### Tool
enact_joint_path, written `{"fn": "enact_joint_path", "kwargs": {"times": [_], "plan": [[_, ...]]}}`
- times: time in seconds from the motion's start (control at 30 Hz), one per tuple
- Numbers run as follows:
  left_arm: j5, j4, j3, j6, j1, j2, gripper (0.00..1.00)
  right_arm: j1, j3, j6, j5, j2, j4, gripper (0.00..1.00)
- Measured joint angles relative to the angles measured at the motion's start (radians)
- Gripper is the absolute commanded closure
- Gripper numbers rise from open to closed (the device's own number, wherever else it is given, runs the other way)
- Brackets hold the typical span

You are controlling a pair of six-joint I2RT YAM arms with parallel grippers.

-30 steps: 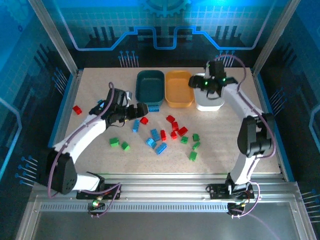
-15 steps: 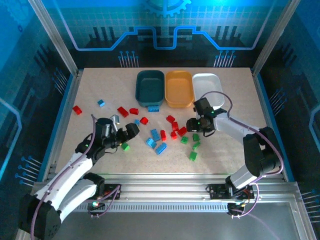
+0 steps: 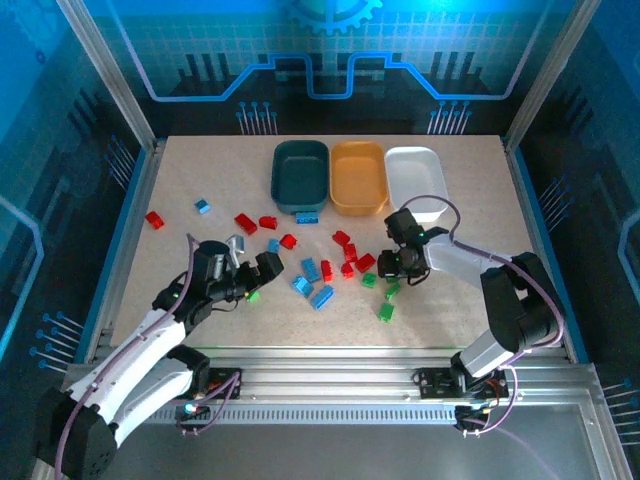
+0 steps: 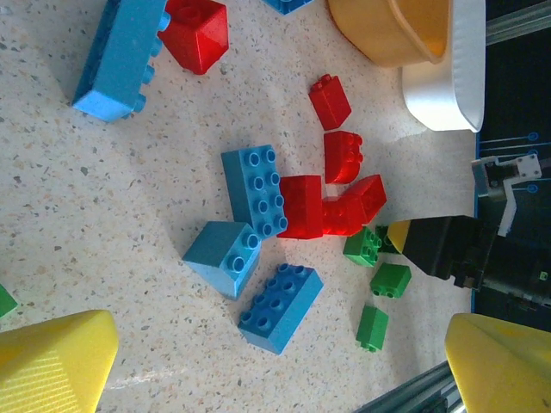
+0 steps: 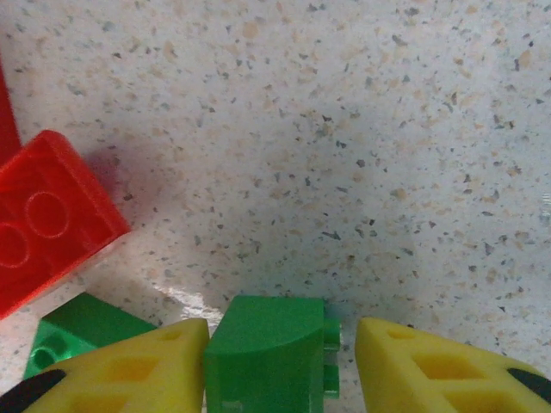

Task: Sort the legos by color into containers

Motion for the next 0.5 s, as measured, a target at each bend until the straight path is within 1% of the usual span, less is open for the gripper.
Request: {"fn": "enact_joint_path", "kwargs": {"times": [0.07,0.33,0.5], "plan": [[0.001,0.001,-0.011,0.0,-0.002,-0.004,0.01,0.003,-0.001,0.001,0.01,0.007,0.001,0.52],[0.0,-0.016,-0.04,-0.004,-0.002,-0.067,0.01,0.006,0.001,0.01,0.022,0.034,0.011,0.64],[-0.005,-0.062,-0.038,0.006,-0.003,-0.112,0.01,0.01,0.01,0.008,0.025,0.04,0.029,0.7]]}}
